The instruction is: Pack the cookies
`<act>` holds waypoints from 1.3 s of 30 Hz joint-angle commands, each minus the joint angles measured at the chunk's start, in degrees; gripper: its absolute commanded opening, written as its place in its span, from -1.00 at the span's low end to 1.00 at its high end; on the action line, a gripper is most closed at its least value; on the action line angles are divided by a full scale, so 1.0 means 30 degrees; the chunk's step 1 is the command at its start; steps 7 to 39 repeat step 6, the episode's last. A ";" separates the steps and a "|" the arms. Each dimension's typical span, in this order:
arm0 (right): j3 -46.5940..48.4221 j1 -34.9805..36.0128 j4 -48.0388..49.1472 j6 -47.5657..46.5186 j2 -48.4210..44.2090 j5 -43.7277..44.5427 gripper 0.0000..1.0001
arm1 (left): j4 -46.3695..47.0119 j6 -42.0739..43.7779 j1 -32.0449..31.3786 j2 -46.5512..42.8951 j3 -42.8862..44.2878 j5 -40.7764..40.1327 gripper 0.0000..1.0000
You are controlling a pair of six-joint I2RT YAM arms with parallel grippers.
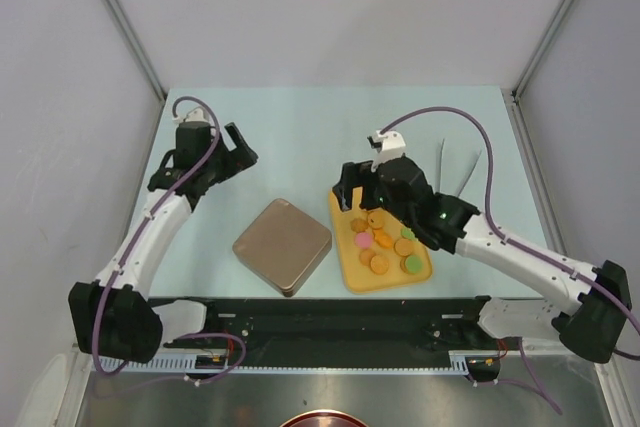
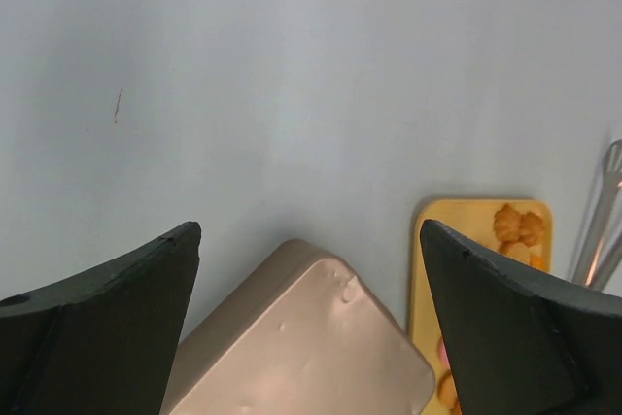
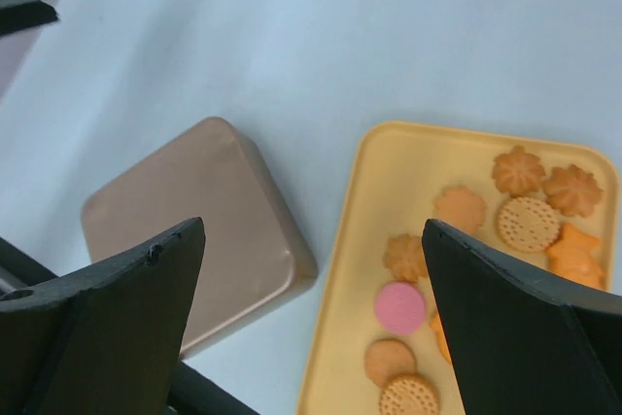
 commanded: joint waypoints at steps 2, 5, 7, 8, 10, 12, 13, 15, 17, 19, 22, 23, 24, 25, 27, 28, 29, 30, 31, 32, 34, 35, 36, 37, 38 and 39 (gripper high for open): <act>0.0224 0.2031 -0.1624 -0.2494 0.0050 0.5106 1.00 | -0.1148 0.2186 -0.2356 -0.1499 0.0386 -0.4112 1.00; 0.0106 0.2823 -0.1360 -0.2671 0.0197 0.5492 0.99 | -0.1616 0.2157 -0.2565 -0.2025 -0.0053 -0.4090 1.00; 0.0077 0.3027 -0.1215 -0.2730 0.0168 0.5552 1.00 | -0.1530 0.2331 -0.2566 -0.2230 -0.0199 -0.3654 1.00; 0.0077 0.3027 -0.1215 -0.2730 0.0168 0.5552 1.00 | -0.1530 0.2331 -0.2566 -0.2230 -0.0199 -0.3654 1.00; 0.0077 0.3027 -0.1215 -0.2730 0.0168 0.5552 1.00 | -0.1530 0.2331 -0.2566 -0.2230 -0.0199 -0.3654 1.00; 0.0077 0.3027 -0.1215 -0.2730 0.0168 0.5552 1.00 | -0.1530 0.2331 -0.2566 -0.2230 -0.0199 -0.3654 1.00; 0.0077 0.3027 -0.1215 -0.2730 0.0168 0.5552 1.00 | -0.1530 0.2331 -0.2566 -0.2230 -0.0199 -0.3654 1.00; 0.0077 0.3027 -0.1215 -0.2730 0.0168 0.5552 1.00 | -0.1530 0.2331 -0.2566 -0.2230 -0.0199 -0.3654 1.00; 0.0077 0.3027 -0.1215 -0.2730 0.0168 0.5552 1.00 | -0.1530 0.2331 -0.2566 -0.2230 -0.0199 -0.3654 1.00; 0.0077 0.3027 -0.1215 -0.2730 0.0168 0.5552 1.00 | -0.1530 0.2331 -0.2566 -0.2230 -0.0199 -0.3654 1.00; 0.0077 0.3027 -0.1215 -0.2730 0.0168 0.5552 1.00 | -0.1530 0.2331 -0.2566 -0.2230 -0.0199 -0.3654 1.00; 0.0077 0.3027 -0.1215 -0.2730 0.0168 0.5552 1.00 | -0.1530 0.2331 -0.2566 -0.2230 -0.0199 -0.3654 1.00; 0.0077 0.3027 -0.1215 -0.2730 0.0168 0.5552 1.00 | -0.1530 0.2331 -0.2566 -0.2230 -0.0199 -0.3654 1.00; 0.0077 0.3027 -0.1215 -0.2730 0.0168 0.5552 1.00 | -0.1530 0.2331 -0.2566 -0.2230 -0.0199 -0.3654 1.00; 0.0077 0.3027 -0.1215 -0.2730 0.0168 0.5552 1.00 | -0.1530 0.2331 -0.2566 -0.2230 -0.0199 -0.3654 1.00; 0.0077 0.3027 -0.1215 -0.2730 0.0168 0.5552 1.00 | -0.1530 0.2331 -0.2566 -0.2230 -0.0199 -0.3654 1.00; 0.0077 0.3027 -0.1215 -0.2730 0.0168 0.5552 1.00 | -0.1530 0.2331 -0.2566 -0.2230 -0.0199 -0.3654 1.00; 0.0077 0.3027 -0.1215 -0.2730 0.0168 0.5552 1.00 | -0.1530 0.2331 -0.2566 -0.2230 -0.0199 -0.3654 1.00; 0.0077 0.3027 -0.1215 -0.2730 0.0168 0.5552 1.00 | -0.1530 0.2331 -0.2566 -0.2230 -0.0199 -0.3654 1.00; 0.0077 0.3027 -0.1215 -0.2730 0.0168 0.5552 1.00 | -0.1530 0.2331 -0.2566 -0.2230 -0.0199 -0.3654 1.00; 0.0077 0.3027 -0.1215 -0.2730 0.0168 0.5552 1.00 | -0.1530 0.2331 -0.2566 -0.2230 -0.0199 -0.3654 1.00; 0.0077 0.3027 -0.1215 -0.2730 0.0168 0.5552 1.00 | -0.1530 0.2331 -0.2566 -0.2230 -0.0199 -0.3654 1.00; 0.0077 0.3027 -0.1215 -0.2730 0.0168 0.5552 1.00 | -0.1530 0.2331 -0.2566 -0.2230 -0.0199 -0.3654 1.00; 0.0077 0.3027 -0.1215 -0.2730 0.0168 0.5552 1.00 | -0.1530 0.2331 -0.2566 -0.2230 -0.0199 -0.3654 1.00; 0.0077 0.3027 -0.1215 -0.2730 0.0168 0.5552 1.00 | -0.1530 0.2331 -0.2566 -0.2230 -0.0199 -0.3654 1.00; 0.0077 0.3027 -0.1215 -0.2730 0.0168 0.5552 1.00 | -0.1530 0.2331 -0.2566 -0.2230 -0.0199 -0.3654 1.00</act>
